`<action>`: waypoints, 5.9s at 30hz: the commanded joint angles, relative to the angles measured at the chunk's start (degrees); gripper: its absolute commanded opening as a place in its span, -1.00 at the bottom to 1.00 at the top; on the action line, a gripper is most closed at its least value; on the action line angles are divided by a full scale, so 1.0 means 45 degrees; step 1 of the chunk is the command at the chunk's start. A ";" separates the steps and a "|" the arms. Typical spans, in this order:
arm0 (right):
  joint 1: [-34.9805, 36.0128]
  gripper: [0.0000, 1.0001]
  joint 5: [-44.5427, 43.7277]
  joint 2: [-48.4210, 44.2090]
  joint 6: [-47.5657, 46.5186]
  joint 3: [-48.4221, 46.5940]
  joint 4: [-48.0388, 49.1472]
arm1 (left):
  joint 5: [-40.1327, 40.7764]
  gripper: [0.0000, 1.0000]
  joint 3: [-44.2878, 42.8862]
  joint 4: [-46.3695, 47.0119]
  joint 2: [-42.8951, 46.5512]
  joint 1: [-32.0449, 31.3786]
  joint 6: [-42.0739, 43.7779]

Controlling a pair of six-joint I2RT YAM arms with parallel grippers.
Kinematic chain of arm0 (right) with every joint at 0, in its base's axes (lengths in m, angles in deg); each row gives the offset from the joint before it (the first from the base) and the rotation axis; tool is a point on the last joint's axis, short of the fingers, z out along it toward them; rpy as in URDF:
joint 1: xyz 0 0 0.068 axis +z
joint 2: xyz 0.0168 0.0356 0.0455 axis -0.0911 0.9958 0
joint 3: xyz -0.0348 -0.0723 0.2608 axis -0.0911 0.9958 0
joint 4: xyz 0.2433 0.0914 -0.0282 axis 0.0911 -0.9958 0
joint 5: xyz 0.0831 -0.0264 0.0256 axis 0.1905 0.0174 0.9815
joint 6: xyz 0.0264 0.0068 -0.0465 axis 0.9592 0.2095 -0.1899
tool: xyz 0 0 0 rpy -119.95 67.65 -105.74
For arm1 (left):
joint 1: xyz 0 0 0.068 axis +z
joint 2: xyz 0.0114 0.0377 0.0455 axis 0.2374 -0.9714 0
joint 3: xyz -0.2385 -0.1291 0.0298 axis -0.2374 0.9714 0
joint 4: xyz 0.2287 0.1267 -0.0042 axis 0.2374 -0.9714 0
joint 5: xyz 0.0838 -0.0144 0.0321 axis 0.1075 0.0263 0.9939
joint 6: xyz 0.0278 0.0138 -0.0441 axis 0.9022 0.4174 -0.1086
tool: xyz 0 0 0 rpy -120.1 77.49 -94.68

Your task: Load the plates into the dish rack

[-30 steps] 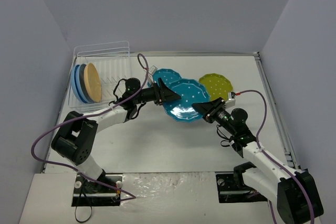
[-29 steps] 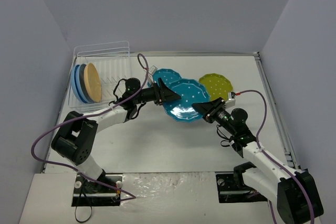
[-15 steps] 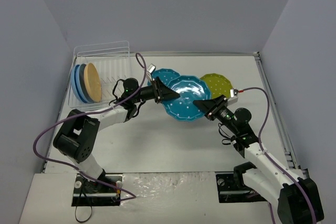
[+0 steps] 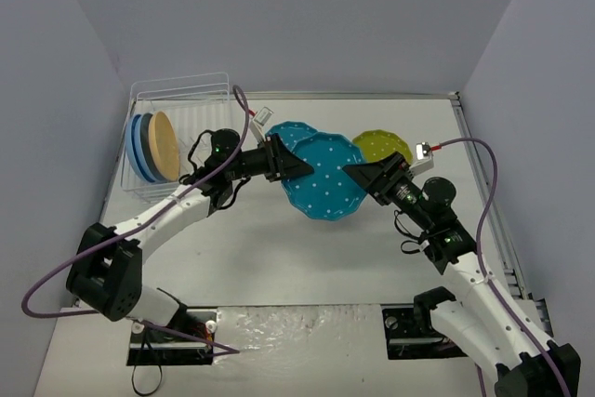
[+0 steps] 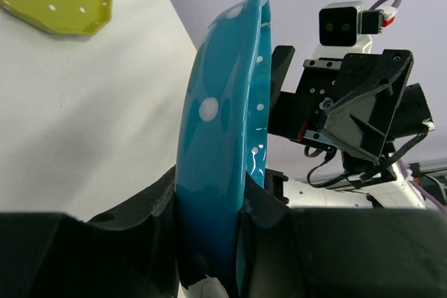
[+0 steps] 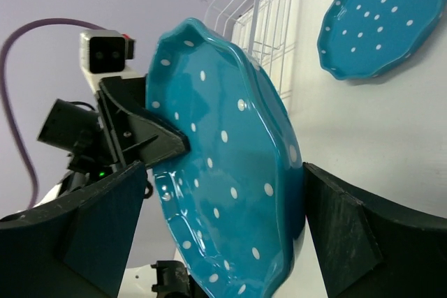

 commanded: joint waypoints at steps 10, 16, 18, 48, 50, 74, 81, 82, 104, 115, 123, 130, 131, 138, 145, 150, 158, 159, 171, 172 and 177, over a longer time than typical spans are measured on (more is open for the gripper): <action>0.0009 0.74 -0.0685 0.0089 -0.0755 0.0084 -0.0281 | 0.2190 -1.00 -0.3653 -0.4830 0.3121 0.3377 0.3013; -0.0001 0.72 -0.0706 0.0216 -0.0947 0.0048 -0.0473 | 0.4801 -1.00 -0.5446 -0.8519 0.3659 0.6002 0.5500; 0.0010 0.73 -0.0653 0.0337 -0.1024 -0.0010 -0.0513 | 0.5574 -1.00 -0.5967 -0.9275 0.3537 0.6344 0.6308; 0.0030 0.69 -0.0287 0.2203 -0.1293 0.0153 0.0749 | 1.1884 -1.00 -0.5791 -0.6687 0.0935 0.7308 1.1963; 0.0030 0.69 -0.0337 0.2238 -0.1323 0.0104 0.0696 | 1.1864 -1.00 -0.5778 -0.6532 0.0729 0.7313 1.2125; 0.0010 0.68 -0.0094 0.2920 -0.1231 0.0475 0.1574 | 1.4088 -1.00 -0.5972 -0.6225 -0.0548 0.5888 1.4253; -0.0002 0.69 -0.0062 0.2986 -0.1244 0.0463 0.1641 | 1.4615 -1.00 -0.5906 -0.6196 -0.0578 0.5876 1.4202; 0.0006 0.69 -0.0062 0.2998 -0.1240 0.0485 0.1659 | 1.4696 -1.00 -0.5887 -0.6157 -0.0548 0.5887 1.4210; 0.0010 0.68 -0.0007 0.2994 -0.0951 0.0714 0.2004 | 1.4671 -1.00 -0.6289 -0.7047 -0.1601 0.5664 1.3765; 0.0010 0.68 -0.0041 0.2939 -0.0931 0.0806 0.2043 | 1.4757 -1.00 -0.6147 -0.7178 -0.2023 0.5575 1.3412; 0.0010 0.69 -0.0032 0.2833 -0.0921 0.0846 0.2005 | 1.4746 -1.00 -0.6040 -0.7146 -0.2415 0.5566 1.3160; -0.0004 0.69 -0.0022 0.2794 -0.0936 0.0788 0.1926 | 1.4856 -0.99 -0.6145 -0.7352 -0.2775 0.5483 1.3120; -0.0009 0.69 -0.0022 0.2790 -0.0937 0.0782 0.1926 | 1.4902 -0.94 -0.6173 -0.7395 -0.2787 0.5465 1.3114; 0.0010 0.69 -0.0018 0.2764 -0.0907 0.0830 0.1969 | 1.5207 -0.26 -0.6307 -0.7612 -0.2765 0.5399 1.3105; 0.0010 0.68 -0.0042 0.2627 -0.0872 0.0925 0.1964 | 1.5264 -0.06 -0.6405 -0.7784 -0.2574 0.5377 1.3120; 0.0010 0.68 -0.0062 0.2653 -0.0866 0.0944 0.1946 | 1.5341 -0.02 -0.6806 -0.8134 -0.1993 0.5256 1.3120; 0.0029 0.68 -0.0143 0.2831 -0.0822 0.0849 0.1998 | 1.5740 0.10 -0.8317 -0.9529 -0.1075 0.5011 1.3337; 0.0026 0.69 -0.0221 0.2852 -0.0837 0.0820 0.1952 | 1.5747 0.11 -0.8513 -0.9753 -0.0936 0.4976 1.3302; -0.0146 0.67 -0.2367 0.6222 -0.1518 -0.1030 0.1165 | 1.2077 0.18 -0.8766 -1.2620 0.0989 0.2587 1.0172; -0.0147 0.67 -0.2565 0.6567 -0.1616 -0.1307 0.1076 | 1.1723 0.19 -0.8468 -1.2390 0.1193 0.2429 1.0012; -0.0274 0.65 -0.3355 0.9382 -0.2212 -0.3986 0.0121 | 1.0174 0.20 -0.6621 -1.1746 0.2858 0.1989 0.8889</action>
